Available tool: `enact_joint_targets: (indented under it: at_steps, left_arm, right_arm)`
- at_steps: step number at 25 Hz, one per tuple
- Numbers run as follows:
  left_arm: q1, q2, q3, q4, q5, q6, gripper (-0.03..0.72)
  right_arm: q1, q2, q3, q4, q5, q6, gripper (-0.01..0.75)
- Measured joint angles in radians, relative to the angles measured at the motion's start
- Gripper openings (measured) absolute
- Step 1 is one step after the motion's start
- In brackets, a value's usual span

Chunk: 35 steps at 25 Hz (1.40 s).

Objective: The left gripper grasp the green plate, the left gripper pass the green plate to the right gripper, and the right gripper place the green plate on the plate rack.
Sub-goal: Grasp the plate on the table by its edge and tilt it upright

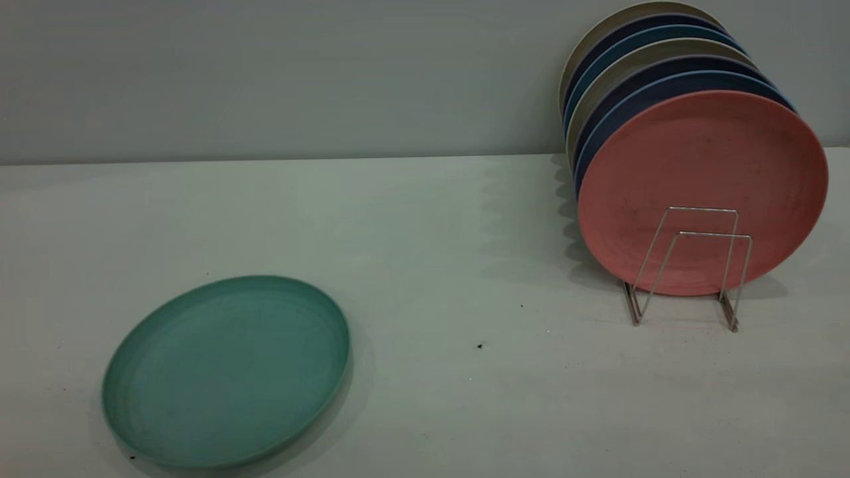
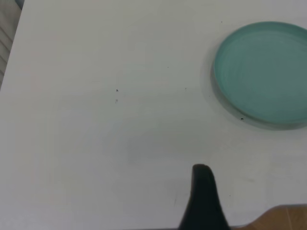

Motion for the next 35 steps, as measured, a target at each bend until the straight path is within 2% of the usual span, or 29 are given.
enact_joint_targets:
  at_steps: [27, 31, 35]
  left_arm:
    - [0.000, 0.006, -0.004, 0.005, -0.008, 0.000, 0.581]
    - [0.000, 0.117, -0.050, -0.026, -0.040, -0.012, 0.581]
    - [0.000, 0.332, -0.133, -0.040, -0.083, -0.012, 0.581]
  right_arm:
    - [0.000, 0.000, -0.001, 0.011, -0.008, 0.000, 0.394]
    - [0.000, 0.085, -0.040, 0.029, -0.025, 0.000, 0.403]
    - [0.000, 0.264, -0.100, 0.039, -0.093, 0.000, 0.458]
